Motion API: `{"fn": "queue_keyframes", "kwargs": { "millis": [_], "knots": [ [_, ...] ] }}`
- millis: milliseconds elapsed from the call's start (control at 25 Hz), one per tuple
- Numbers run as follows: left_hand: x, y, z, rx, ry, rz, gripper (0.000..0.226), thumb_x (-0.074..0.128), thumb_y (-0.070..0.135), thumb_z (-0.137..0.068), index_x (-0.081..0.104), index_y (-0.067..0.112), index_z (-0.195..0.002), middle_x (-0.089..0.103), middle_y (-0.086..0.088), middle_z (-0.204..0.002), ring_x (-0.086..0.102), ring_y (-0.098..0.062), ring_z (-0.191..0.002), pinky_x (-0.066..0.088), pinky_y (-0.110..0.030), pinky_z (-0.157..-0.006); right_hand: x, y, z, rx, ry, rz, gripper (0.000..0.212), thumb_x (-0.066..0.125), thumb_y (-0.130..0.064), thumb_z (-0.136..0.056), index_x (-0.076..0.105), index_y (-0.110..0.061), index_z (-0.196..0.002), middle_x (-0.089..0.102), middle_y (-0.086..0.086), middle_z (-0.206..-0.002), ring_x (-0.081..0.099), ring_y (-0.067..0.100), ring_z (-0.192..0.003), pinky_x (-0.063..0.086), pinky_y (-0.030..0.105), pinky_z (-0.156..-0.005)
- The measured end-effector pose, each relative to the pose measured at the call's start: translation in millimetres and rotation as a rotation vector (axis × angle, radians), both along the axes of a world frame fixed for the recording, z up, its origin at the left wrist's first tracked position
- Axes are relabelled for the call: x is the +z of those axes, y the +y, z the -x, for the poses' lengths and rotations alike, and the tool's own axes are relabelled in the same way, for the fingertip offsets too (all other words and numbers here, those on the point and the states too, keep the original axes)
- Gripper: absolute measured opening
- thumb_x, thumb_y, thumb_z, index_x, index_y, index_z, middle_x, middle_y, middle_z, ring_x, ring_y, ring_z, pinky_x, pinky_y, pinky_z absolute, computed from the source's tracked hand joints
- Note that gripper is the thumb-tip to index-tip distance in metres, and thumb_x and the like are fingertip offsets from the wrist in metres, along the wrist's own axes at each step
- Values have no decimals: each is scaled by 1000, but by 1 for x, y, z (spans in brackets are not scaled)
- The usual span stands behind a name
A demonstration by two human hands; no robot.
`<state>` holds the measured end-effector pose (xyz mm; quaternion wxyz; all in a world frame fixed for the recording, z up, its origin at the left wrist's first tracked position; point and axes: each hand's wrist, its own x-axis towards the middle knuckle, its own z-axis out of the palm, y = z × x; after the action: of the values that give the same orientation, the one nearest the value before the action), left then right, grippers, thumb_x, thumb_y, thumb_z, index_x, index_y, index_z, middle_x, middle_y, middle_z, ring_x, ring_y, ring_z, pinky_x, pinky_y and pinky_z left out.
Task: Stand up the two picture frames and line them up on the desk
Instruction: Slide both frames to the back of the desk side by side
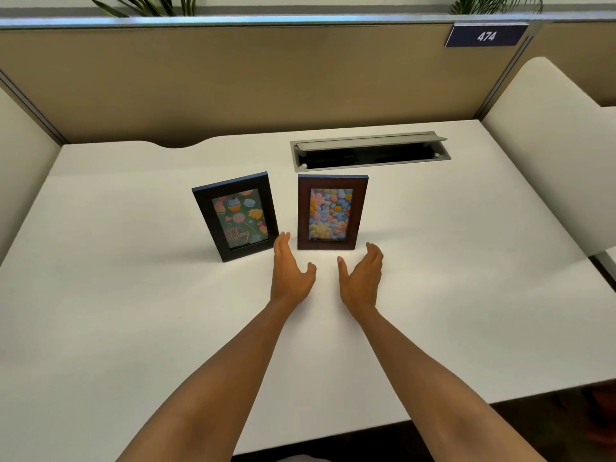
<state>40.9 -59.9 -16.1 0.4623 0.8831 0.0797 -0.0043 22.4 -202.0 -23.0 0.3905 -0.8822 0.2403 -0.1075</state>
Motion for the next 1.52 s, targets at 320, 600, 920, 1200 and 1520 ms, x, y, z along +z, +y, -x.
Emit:
{"fn": "queue_keyframes", "kwargs": {
  "millis": [320, 600, 920, 1200, 1520],
  "knots": [
    [7, 35, 6, 523, -142, 29, 67, 78, 19, -77, 38, 18, -131, 41, -6, -140, 47, -25, -127, 50, -37, -99, -4, 26, 8, 232, 412, 224, 105, 48, -65, -94, -3, 1, -156, -8, 18, -165, -5, 31, -154, -2, 42, -125],
    [14, 81, -9, 740, -93, 225, 91, 83, 10, -73, 28, 13, -145, 28, -9, -148, 39, -28, -136, 43, -38, -106, -1, 28, 8, 287, 493, 265, 110, 46, -69, -92, -7, 4, -154, -14, 21, -164, -10, 34, -153, -2, 46, -125],
    [17, 130, -35, 479, -69, 253, 50, 70, 16, -89, 50, 11, -135, 54, -9, -139, 53, -29, -127, 46, -36, -100, -3, 28, 11, 299, 483, 288, 109, 43, -71, -92, -9, 3, -154, -15, 21, -164, -11, 34, -153, -2, 44, -125],
    [16, 136, -37, 436, -70, 234, 49, 74, 12, -86, 54, 8, -131, 63, -12, -127, 62, -28, -111, 47, -25, -82, -4, 30, 8, 323, 517, 306, 107, 40, -69, -94, -12, 4, -153, -19, 22, -162, -14, 36, -152, -5, 46, -124],
    [13, 135, -41, 357, -92, 184, 36, 61, 3, -93, 49, 9, -126, 61, -11, -124, 59, -26, -111, 46, -23, -85, 1, 31, 5, 328, 600, 331, 105, 36, -69, -95, -13, 4, -153, -20, 22, -162, -14, 36, -152, -3, 47, -123]
  ]
}}
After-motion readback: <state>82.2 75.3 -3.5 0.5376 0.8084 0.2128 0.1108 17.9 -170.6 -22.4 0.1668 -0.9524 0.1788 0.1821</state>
